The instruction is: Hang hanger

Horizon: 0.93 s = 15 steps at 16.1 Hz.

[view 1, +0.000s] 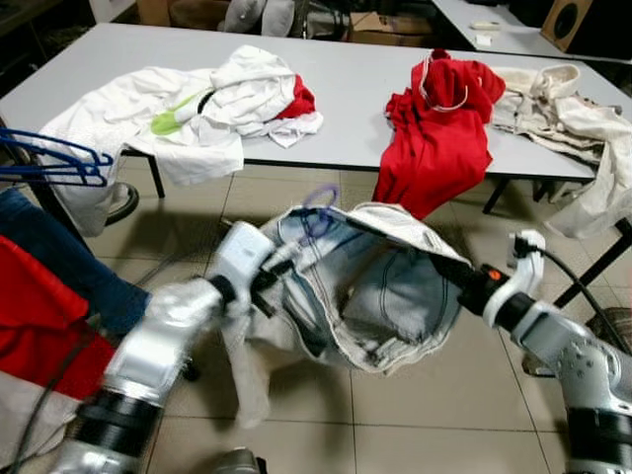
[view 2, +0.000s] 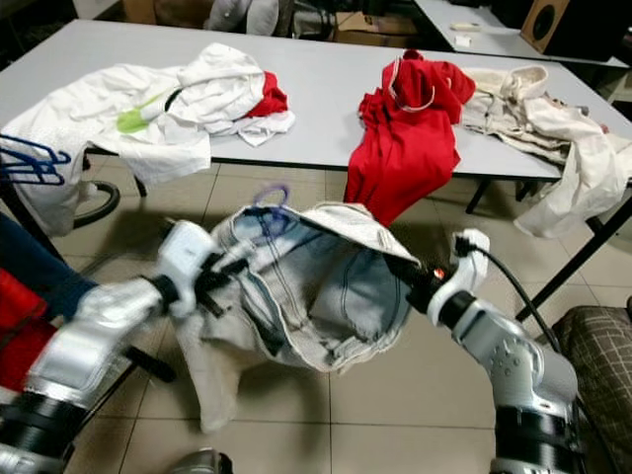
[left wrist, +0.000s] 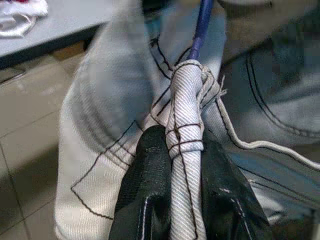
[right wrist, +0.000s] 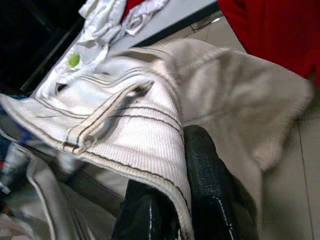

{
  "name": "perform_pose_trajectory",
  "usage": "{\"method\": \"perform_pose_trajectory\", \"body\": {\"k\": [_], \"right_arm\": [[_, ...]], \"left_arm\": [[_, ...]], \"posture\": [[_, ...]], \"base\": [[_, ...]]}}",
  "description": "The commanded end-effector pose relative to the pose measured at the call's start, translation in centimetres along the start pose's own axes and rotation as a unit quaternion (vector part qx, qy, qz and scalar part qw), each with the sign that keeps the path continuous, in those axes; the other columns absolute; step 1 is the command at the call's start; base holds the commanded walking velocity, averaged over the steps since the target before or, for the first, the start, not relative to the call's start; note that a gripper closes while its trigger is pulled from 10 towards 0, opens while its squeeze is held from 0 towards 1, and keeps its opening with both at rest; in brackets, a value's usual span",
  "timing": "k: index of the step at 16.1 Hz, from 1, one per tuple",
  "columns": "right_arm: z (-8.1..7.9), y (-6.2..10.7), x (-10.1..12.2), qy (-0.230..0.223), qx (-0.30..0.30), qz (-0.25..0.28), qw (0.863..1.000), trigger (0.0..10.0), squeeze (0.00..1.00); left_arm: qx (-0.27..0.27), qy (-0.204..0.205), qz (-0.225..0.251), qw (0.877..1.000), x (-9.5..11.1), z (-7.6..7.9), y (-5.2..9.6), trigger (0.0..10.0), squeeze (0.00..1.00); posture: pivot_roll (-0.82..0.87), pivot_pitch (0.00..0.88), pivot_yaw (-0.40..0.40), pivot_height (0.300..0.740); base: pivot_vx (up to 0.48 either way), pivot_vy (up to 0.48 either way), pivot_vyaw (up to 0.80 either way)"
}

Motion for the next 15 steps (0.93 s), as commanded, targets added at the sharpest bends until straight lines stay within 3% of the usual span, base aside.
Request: {"method": "perform_pose_trajectory", "body": {"k": [1, 3, 4, 5, 6, 8, 10, 11, 12, 14, 15], "right_arm": [[0.6, 1.0, 1.0, 0.017, -0.02, 0.021, 0.999, 0.0, 0.0], [1.1, 1.8, 1.2, 0.03, -0.034, 0.027, 0.999, 0.0, 0.0], [1.6, 2.5, 1.4, 0.044, -0.047, 0.028, 0.998, 0.0, 0.0], [1.8, 2.7, 1.5, 0.049, -0.052, 0.029, 0.997, 0.0, 0.0], [2.0, 3.0, 1.5, 0.082, -0.06, 0.019, 0.995, 0.0, 0.0], [1.7, 2.7, 0.2, 0.092, -0.051, -0.004, 0.994, 0.0, 0.0], [1.4, 2.0, -2.7, 0.104, -0.048, -0.045, 0.992, 0.0, 0.0], [1.1, 1.3, -4.4, 0.115, -0.04, -0.064, 0.99, 0.0, 0.0], [1.0, 1.1, -4.9, 0.12, -0.039, -0.068, 0.99, 0.0, 0.0], [0.4, -0.8, -6.2, 0.169, -0.032, -0.066, 0.983, 0.0, 0.0], [0.3, -1.6, -5.8, 0.177, -0.037, -0.048, 0.982, 0.7, 0.0]], "left_arm": [[0.027, 0.002, 0.035, 0.999, 1.3, -2.2, 1.1, 0.0, 0.0], [0.033, 0.022, 0.044, 0.998, 1.3, -4.1, 2.3, 0.0, 0.0], [-0.005, 0.025, 0.069, 0.997, 2.0, -4.2, 3.4, 0.0, 0.0], [0.0, 0.033, 0.076, 0.997, 2.3, -4.7, 3.7, 0.0, 0.0], [0.013, 0.053, 0.089, 0.994, 2.8, -5.5, 4.0, 0.0, 0.0], [0.043, 0.075, 0.105, 0.991, 3.4, -6.9, 3.9, 0.0, 0.0], [0.037, 0.109, 0.161, 0.98, 5.5, -7.4, 3.6, 0.0, 0.0], [0.021, 0.127, 0.199, 0.971, 7.0, -7.2, 3.5, 0.0, 0.0], [0.016, 0.131, 0.207, 0.969, 7.4, -7.1, 3.5, 0.0, 0.0], [-0.101, 0.117, 0.26, 0.953, 10.1, -4.5, 4.1, 0.0, 0.0], [-0.164, 0.113, 0.277, 0.94, 11.1, -3.1, 4.8, 0.0, 0.0]], "posture": [[0.07, 0.018, -0.053, 0.74], [0.06, 0.018, -0.051, 0.74], [0.06, 0.02, -0.05, 0.74], [0.06, 0.021, -0.049, 0.74], [0.06, 0.02, -0.048, 0.74], [0.06, 0.022, -0.051, 0.74], [0.06, 0.021, -0.049, 0.74], [0.06, 0.02, -0.046, 0.74], [0.06, 0.02, -0.046, 0.74], [0.07, 0.021, -0.041, 0.74], [0.07, 0.023, -0.042, 0.74]], "base": [[0.0, 0.0, 0.0], [0.0, 0.0, 0.0], [0.0, 0.0, 0.0], [0.0, 0.0, 0.0], [0.0, 0.0, 0.0], [0.0, 0.0, 0.0], [0.0, 0.0, 0.0], [0.0, 0.0, 0.0], [0.0, 0.0, 0.0], [0.0, 0.0, 0.0], [0.0, 0.0, 0.0]]}}
Point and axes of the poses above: a point about 5 cm out from each wrist's last joint towards the gripper, its own y axis pointing back from the gripper into the wrist, its own x axis along the axis of the wrist's last joint, z = x × y, the point moved 2 cm from there along -y, pointing out of the wrist towards the gripper, and after that the axes turned 8 degrees about -y, right-handed, at the moved point
